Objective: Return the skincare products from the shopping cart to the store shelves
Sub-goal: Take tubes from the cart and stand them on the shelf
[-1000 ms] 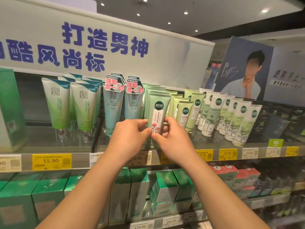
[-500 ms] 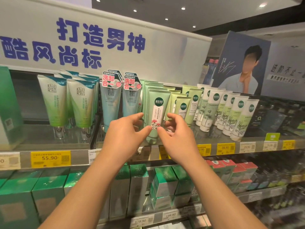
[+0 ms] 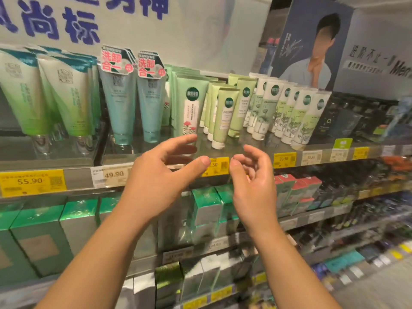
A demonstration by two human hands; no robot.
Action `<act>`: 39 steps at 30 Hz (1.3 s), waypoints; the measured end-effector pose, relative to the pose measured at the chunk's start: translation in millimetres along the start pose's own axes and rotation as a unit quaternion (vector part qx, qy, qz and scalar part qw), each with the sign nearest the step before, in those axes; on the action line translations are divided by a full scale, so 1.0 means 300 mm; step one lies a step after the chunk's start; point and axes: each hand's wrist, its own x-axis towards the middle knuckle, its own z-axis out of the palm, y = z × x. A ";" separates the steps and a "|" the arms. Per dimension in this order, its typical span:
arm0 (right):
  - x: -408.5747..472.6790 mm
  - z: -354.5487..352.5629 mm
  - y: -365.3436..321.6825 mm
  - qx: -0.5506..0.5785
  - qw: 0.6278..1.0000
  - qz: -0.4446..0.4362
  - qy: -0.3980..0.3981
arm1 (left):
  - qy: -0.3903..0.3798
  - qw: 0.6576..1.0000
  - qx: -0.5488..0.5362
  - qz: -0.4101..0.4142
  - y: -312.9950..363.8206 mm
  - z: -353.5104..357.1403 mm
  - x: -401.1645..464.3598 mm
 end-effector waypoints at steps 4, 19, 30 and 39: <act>-0.062 -0.107 0.050 -0.015 0.999 0.030 0.022 | -0.071 0.996 -0.046 -0.004 -0.021 0.114 -0.033; -0.470 -0.760 0.169 -0.117 0.954 0.151 0.229 | -0.383 0.914 -0.118 -0.066 -0.049 0.823 -0.262; -0.853 -1.346 0.245 -0.133 0.853 0.252 0.437 | -0.511 0.831 -0.120 -0.187 -0.072 1.431 -0.599; -1.021 -1.713 0.420 -0.118 0.794 0.349 0.484 | -0.623 0.768 0.033 -0.148 -0.110 1.798 -0.754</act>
